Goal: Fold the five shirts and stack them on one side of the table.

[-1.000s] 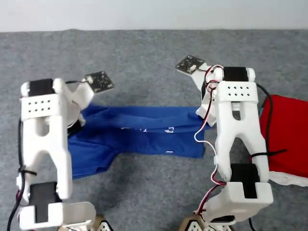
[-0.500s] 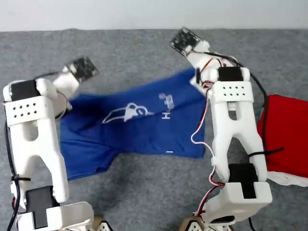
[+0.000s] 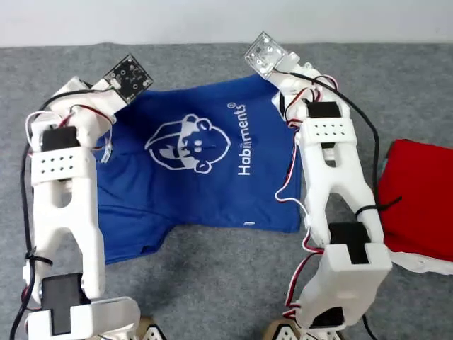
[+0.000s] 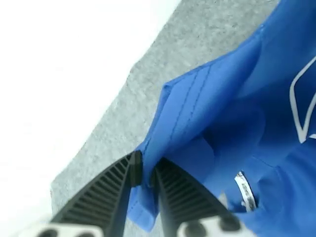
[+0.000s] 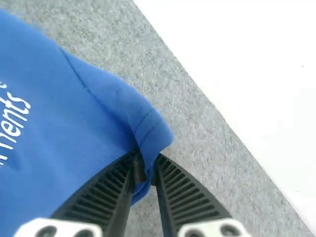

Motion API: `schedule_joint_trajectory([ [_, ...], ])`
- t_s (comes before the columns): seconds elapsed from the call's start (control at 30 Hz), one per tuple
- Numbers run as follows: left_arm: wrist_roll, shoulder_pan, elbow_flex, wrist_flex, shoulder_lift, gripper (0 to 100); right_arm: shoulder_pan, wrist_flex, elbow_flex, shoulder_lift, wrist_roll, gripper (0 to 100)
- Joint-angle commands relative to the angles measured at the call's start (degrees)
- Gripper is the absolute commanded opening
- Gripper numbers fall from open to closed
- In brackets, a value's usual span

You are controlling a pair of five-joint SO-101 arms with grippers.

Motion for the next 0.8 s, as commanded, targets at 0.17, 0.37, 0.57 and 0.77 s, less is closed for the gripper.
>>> schedule_joint_trajectory([
  [0.17, 0.62, 0.35, 4.18, -11.52, -2.02, 1, 0.57, -1.45, -2.55, -0.92, 0.44, 1.0],
  [0.37, 0.62, 0.97, 9.10, -13.10, -2.73, 1, 0.31, 5.85, -2.46, -1.63, 0.53, 1.0],
  [0.57, 0.35, 1.05, 5.41, 4.92, -2.73, 1, -1.63, 21.23, -2.20, -5.93, 0.53, 1.0],
  [0.77, -4.31, 1.32, 1.63, 23.47, -2.73, 1, -2.24, 32.22, -2.20, -7.60, 0.53, 1.0],
])
